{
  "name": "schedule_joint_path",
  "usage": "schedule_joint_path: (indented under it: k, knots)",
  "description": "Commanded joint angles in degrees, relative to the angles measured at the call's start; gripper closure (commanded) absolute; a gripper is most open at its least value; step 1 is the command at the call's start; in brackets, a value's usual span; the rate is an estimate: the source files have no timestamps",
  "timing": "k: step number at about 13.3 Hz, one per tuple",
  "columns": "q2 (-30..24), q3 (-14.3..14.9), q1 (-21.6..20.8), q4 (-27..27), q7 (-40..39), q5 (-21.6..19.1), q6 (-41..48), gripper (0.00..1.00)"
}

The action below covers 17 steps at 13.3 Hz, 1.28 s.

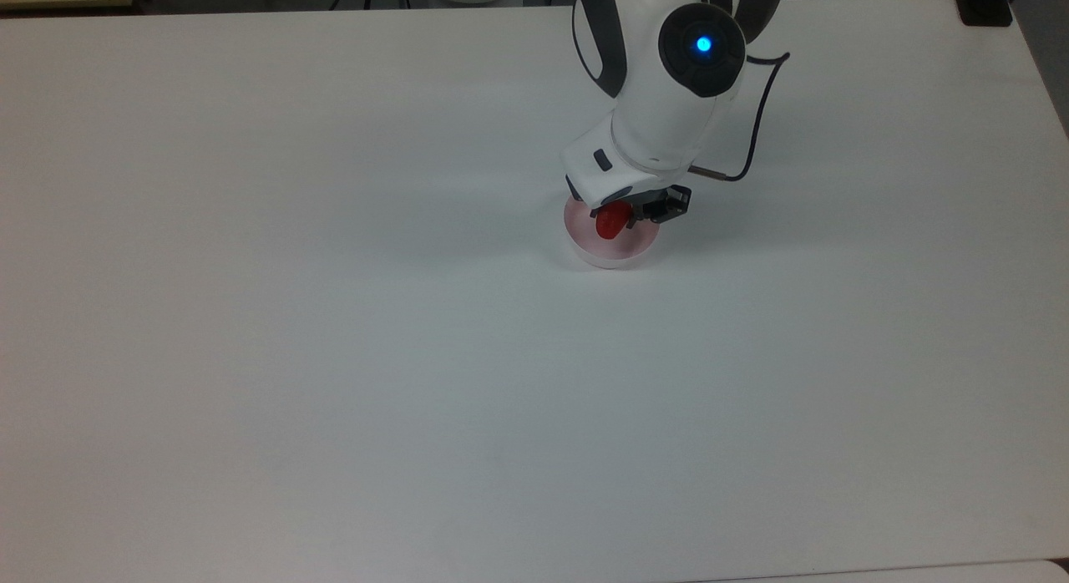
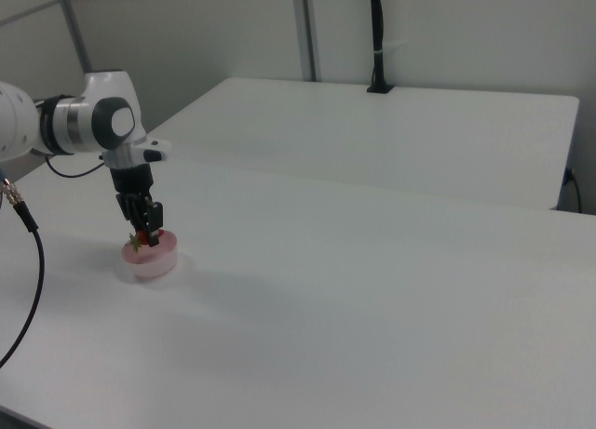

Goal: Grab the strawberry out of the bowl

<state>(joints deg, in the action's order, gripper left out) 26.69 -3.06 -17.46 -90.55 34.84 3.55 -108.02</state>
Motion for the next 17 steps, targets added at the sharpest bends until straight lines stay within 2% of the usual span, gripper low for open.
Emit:
schedule_joint_path:
  k: [1, 3, 8, 11, 13, 16, 17]
  knots:
    - [-2.17, 0.07, 1.29, 1.42, -7.23, -1.18, 4.91, 0.54]
    - [-3.66, 0.95, 1.99, 1.43, -11.18, -0.83, 6.67, 0.54]
    - [-3.76, 1.13, 9.27, 1.25, -20.15, 0.05, 8.26, 0.54]
    - [-2.97, 1.13, 15.51, 0.81, -25.15, 3.72, 7.48, 0.54]
    - [-1.82, 1.13, 19.82, 0.46, -29.38, 4.53, 5.03, 0.54]
    - [1.51, 1.39, 23.08, -0.16, -29.92, 7.60, 0.71, 0.54]
    - [1.78, 1.39, 23.78, -0.16, -29.83, 7.61, 0.36, 0.39]
